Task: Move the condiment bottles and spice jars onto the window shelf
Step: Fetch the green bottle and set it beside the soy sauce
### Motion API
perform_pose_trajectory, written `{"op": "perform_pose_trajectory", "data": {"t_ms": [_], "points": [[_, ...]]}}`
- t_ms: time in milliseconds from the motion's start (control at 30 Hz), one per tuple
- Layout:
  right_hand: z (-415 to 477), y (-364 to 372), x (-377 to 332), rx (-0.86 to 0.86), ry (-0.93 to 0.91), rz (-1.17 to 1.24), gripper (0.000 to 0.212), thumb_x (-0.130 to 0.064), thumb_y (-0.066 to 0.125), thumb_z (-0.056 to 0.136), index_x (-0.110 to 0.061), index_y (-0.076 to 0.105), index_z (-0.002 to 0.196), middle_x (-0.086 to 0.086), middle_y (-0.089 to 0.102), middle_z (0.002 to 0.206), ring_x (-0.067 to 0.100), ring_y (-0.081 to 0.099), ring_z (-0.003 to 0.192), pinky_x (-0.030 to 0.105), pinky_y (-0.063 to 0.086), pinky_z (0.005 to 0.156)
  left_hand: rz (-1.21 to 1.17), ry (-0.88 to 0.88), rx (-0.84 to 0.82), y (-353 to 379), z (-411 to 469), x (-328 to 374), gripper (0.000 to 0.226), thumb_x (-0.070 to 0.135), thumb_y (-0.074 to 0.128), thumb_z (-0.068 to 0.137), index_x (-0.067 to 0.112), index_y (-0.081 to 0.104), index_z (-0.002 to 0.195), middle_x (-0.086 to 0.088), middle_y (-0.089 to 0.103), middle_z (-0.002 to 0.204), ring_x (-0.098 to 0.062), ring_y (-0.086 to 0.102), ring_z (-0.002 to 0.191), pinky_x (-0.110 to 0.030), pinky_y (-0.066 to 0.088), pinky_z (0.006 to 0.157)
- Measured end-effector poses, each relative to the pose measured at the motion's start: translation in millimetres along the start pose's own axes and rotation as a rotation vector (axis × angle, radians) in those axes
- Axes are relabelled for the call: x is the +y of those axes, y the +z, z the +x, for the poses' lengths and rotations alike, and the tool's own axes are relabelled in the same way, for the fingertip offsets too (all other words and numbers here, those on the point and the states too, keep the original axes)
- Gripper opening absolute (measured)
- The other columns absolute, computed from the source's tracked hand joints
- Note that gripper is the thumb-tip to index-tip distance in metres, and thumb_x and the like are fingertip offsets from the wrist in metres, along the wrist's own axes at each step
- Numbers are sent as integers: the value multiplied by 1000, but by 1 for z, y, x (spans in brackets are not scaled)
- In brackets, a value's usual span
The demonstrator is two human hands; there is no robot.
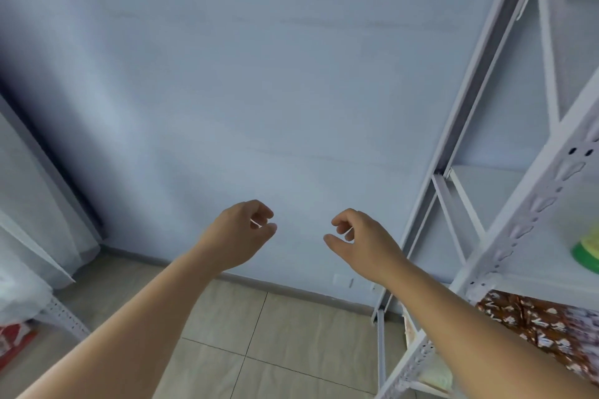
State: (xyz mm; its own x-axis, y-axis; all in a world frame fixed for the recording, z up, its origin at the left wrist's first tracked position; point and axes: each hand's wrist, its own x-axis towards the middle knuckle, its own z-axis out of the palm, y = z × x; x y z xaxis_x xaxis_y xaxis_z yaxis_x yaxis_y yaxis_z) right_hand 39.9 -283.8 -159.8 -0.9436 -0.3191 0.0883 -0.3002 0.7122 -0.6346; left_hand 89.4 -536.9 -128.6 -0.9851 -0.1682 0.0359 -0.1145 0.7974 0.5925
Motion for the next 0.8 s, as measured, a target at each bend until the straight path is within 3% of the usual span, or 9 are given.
{"op": "perform_pose_trajectory", "data": {"t_ms": [133,267,600,800], "points": [[-18,-17,5,13,0,61,29,-49,66,91,-33,58,113,-17,59,103,4,60,92,31,55,85,15,8,10,8,-22,21,17,43,63,94,36,63,109,22,65,103,1,64,95,-31,54,87],[-38,-31,4,39,-12,68,32,-47,66,92,-29,59,117,-15,59,104,6,59,90,31,55,86,20,50,20,7,-38,34,15,43,63,94,37,63,109,21,65,103,4,63,94,-25,49,78],[-89,-52,8,76,54,168,29,-46,68,90,-29,60,113,-13,61,104,8,62,89,30,55,81,-4,116,-4,23,-88,62,16,42,63,94,37,63,109,21,65,105,3,64,95,-22,46,76],[-118,-85,39,96,81,181,30,-48,67,90,-31,60,114,-15,61,104,7,62,89,31,55,81,-21,155,-31,44,-98,104,17,42,63,95,36,64,110,19,66,106,1,65,97,-28,53,86]]}}
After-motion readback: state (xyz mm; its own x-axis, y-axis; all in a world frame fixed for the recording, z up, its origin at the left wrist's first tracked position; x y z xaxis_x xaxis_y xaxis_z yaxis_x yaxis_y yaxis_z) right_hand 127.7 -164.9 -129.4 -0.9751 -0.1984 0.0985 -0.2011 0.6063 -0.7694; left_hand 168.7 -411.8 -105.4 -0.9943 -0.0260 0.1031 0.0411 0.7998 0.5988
